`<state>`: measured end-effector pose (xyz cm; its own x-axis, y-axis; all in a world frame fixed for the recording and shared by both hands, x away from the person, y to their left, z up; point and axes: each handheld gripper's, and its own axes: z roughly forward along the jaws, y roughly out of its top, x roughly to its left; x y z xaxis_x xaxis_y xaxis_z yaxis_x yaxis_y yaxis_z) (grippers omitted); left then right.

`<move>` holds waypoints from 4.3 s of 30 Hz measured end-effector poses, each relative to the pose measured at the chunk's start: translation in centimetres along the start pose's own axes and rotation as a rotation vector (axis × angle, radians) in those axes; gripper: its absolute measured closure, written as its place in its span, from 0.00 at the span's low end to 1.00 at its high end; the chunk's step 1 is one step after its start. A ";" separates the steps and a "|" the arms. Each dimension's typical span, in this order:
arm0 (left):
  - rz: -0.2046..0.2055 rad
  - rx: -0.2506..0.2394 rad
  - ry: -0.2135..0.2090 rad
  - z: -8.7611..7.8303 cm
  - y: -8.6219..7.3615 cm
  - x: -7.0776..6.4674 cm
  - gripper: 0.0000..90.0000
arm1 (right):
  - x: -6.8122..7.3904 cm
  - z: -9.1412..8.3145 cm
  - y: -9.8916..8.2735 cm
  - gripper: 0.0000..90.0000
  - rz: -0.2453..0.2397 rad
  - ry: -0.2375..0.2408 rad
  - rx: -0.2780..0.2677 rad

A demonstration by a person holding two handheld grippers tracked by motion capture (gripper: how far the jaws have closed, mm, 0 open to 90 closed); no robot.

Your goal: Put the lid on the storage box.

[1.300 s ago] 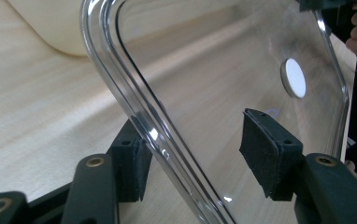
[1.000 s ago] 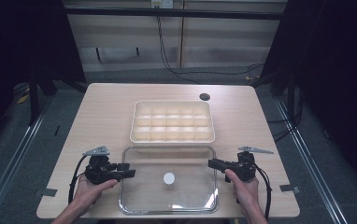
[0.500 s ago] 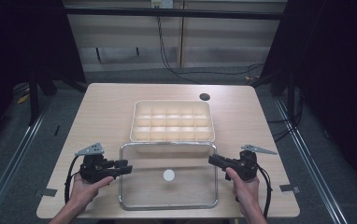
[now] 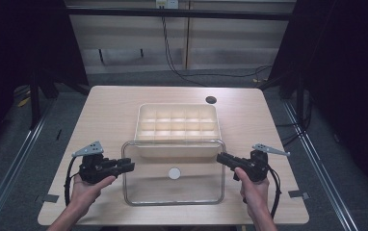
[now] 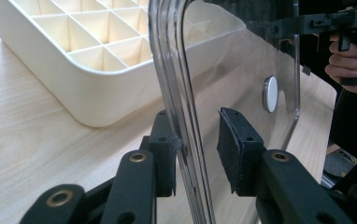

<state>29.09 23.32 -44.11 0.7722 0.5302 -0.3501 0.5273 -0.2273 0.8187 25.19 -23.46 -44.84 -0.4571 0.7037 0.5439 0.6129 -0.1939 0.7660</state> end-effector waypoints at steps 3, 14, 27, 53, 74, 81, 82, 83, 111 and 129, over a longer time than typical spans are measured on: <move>0.000 -0.003 0.008 -0.1 0.2 -0.1 0.76 | 0.2 -0.1 0.3 0.79 -0.013 -0.006 -0.006; 0.009 -0.038 0.007 -0.7 1.3 -0.4 0.78 | 0.6 0.0 1.4 0.77 -0.033 -0.026 -0.015; 0.000 -0.080 0.029 -1.0 3.1 0.0 0.78 | 1.2 0.5 3.2 0.77 -0.059 -0.027 -0.046; 0.035 -0.101 0.087 -1.3 7.4 0.4 0.76 | 1.8 1.4 8.0 0.75 -0.074 -0.039 -0.096; 0.077 -0.097 0.137 -0.7 10.7 1.0 0.74 | 1.8 1.7 11.1 0.76 -0.081 -0.061 -0.144; 0.074 -0.107 0.150 -0.8 11.4 1.5 0.74 | 1.7 2.4 11.9 0.76 -0.073 -0.056 -0.157; 0.068 -0.112 0.151 -0.7 11.3 1.5 0.74 | 1.6 2.6 12.0 0.76 -0.070 -0.059 -0.158; 0.065 -0.112 0.153 -0.6 11.2 1.7 0.74 | 1.5 2.7 12.1 0.76 -0.067 -0.060 -0.157; 0.002 -0.101 0.179 3.7 13.9 5.1 0.70 | -2.3 4.7 13.7 0.79 -0.004 -0.128 -0.147; -0.096 -0.053 0.160 6.2 13.5 8.7 0.62 | -3.9 7.6 14.2 0.78 -0.002 -0.190 -0.095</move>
<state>45.14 19.81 -38.93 0.6511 0.6712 -0.3543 0.5730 -0.1285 0.8094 40.56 -23.76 -38.68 -0.3229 0.8186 0.4751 0.5445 -0.2499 0.8006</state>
